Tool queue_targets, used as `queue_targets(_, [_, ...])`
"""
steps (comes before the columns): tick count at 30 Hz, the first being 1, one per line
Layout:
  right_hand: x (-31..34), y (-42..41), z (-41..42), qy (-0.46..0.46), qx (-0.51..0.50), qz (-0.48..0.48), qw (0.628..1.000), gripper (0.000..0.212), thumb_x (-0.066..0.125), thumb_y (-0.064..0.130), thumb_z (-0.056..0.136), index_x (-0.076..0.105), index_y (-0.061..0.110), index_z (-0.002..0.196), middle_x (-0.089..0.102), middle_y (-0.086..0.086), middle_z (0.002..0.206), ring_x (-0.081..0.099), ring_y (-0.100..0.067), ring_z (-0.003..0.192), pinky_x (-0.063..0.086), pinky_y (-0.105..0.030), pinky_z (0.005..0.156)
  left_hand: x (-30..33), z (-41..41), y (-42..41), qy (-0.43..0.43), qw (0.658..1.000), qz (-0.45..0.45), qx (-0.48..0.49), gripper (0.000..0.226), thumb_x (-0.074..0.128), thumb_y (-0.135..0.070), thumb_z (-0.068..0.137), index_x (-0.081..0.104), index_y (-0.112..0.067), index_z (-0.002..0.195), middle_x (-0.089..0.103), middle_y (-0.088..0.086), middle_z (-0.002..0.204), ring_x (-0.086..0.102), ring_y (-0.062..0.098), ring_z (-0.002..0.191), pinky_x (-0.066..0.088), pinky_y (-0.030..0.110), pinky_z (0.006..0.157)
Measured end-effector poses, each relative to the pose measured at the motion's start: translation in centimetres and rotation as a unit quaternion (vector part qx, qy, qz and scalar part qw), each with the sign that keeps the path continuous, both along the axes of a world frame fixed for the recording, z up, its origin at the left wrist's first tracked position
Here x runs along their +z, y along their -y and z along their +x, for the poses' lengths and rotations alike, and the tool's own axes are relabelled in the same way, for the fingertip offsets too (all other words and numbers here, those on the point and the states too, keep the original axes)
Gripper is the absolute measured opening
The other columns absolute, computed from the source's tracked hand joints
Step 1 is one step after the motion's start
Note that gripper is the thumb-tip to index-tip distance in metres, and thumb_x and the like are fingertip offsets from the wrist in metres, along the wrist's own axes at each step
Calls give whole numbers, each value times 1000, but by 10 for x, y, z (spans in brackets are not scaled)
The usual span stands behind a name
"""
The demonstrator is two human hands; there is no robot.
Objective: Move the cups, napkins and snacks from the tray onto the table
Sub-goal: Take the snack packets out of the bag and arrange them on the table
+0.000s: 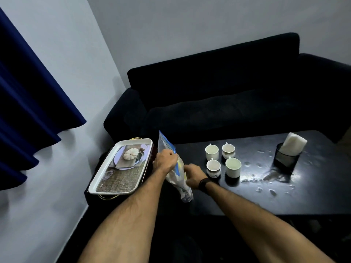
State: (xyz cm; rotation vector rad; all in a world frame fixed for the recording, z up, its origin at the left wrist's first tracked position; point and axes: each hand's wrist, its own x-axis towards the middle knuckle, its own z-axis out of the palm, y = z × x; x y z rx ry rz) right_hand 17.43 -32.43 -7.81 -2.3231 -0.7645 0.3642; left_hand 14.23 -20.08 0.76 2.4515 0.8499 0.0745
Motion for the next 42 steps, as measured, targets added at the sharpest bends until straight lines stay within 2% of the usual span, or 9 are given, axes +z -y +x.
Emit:
queue_targets(3, [23,4,15,-55,-109,134,984,12,66,14,82,68,15,94,69,-2,98,64,-17,91,50,-27,81,-1,3,2,44,995,-84,10,34,61,-34,84,56,-15,57,61,2,71,58,23,74,39,27,66])
queue_targets(6, [48,4,23,-131,-159,265,942,14,65,31,88,67,18,91,68,3,87,61,-9,75,50,-23,68,2,4,11,86,979,-184,5,24,63,-20,88,64,-13,64,64,7,73,58,19,72,43,24,62])
queue_targets(9, [61,7,25,-114,-139,254,950,30,66,53,83,69,24,89,71,8,86,63,-1,77,48,-17,65,7,1,21,122,956,-267,-2,19,53,-2,91,68,-7,81,62,7,67,56,15,59,41,10,43])
queue_targets(12, [62,11,25,-84,-127,212,965,26,73,47,79,73,24,90,73,7,86,65,-4,79,50,-18,68,6,-7,25,124,947,-296,0,24,47,1,92,67,-9,83,64,5,74,56,12,60,37,7,37])
queue_targets(15, [63,13,24,-75,-140,180,971,17,73,35,80,77,19,85,75,3,81,66,-7,72,52,-21,64,1,-12,25,118,951,-287,-6,28,53,-5,94,60,-13,68,62,4,71,56,11,59,37,7,38])
queue_targets(20, [72,14,18,-33,-148,131,980,12,69,22,75,77,14,72,73,-1,69,63,-7,56,52,-20,54,-1,-13,26,103,976,-191,5,26,65,-20,87,66,-14,61,65,6,67,58,16,67,45,25,68])
queue_targets(26, [78,10,8,26,-155,110,981,11,68,20,69,70,11,64,70,-4,66,62,-14,61,43,-20,55,2,-19,29,71,994,-80,3,33,57,-24,85,54,-11,55,62,7,72,57,25,74,38,28,61])
queue_targets(39, [81,-9,-12,36,-211,116,970,11,65,19,71,69,9,69,65,-10,68,59,-24,64,45,-24,59,0,-23,26,80,994,-60,45,32,61,-39,78,58,-15,57,67,9,87,61,32,84,42,29,63])
queue_targets(42, [83,-9,-12,18,-210,121,970,12,66,20,73,71,8,73,62,-4,65,56,-19,62,43,-22,59,0,-22,25,64,994,-67,62,28,56,-41,78,69,-16,77,68,14,101,64,35,95,44,32,70])
